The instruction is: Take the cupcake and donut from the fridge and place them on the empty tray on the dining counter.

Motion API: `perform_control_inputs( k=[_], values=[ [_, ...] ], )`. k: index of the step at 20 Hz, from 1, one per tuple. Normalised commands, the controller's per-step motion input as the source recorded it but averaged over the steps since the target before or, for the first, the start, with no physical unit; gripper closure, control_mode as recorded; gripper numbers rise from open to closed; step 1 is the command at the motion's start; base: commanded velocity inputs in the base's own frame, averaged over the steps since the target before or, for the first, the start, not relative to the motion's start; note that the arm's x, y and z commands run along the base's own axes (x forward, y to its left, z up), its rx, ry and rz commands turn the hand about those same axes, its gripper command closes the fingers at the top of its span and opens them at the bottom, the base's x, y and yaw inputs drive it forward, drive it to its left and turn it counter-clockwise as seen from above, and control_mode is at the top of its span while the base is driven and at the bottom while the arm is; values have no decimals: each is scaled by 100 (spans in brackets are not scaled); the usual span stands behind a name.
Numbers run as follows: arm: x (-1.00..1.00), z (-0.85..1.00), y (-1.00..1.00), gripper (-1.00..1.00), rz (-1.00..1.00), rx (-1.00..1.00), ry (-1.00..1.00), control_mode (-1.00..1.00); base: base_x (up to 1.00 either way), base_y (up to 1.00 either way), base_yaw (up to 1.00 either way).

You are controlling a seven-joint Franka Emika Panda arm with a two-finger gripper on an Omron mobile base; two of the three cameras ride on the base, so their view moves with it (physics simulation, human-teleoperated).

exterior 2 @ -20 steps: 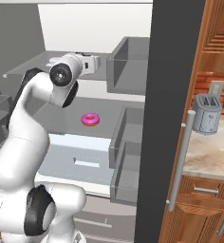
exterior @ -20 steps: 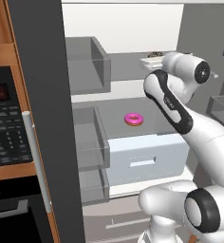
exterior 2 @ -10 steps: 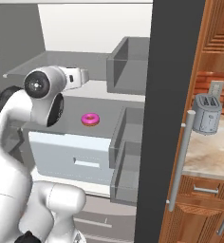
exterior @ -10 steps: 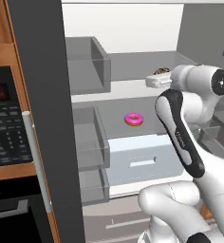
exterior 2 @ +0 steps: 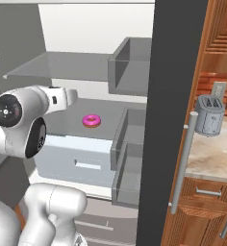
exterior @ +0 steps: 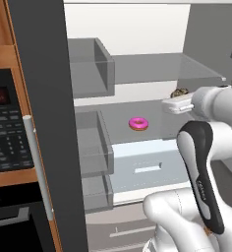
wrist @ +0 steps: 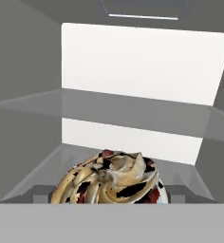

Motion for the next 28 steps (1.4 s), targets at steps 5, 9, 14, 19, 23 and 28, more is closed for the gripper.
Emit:
perform_control_inputs(
  k=[5, 9, 14, 19, 23, 28],
  values=[
    [-8, -8, -2, 100, 0, 0, -1, 100, 0, 0, 0],
    [0, 0, 0, 100, 0, 0, 0, 100, -42, 0, 0],
    [0, 0, 0, 100, 0, 0, 0, 100, -96, 0, 0],
    [0, 0, 0, 100, 0, 0, 0, 100, -100, 0, 0],
    [0, 0, 0, 100, 0, 0, 0, 100, -78, 0, -1],
    [0, 0, 0, 100, 0, 0, 0, 100, -36, 0, -2]
  ],
)
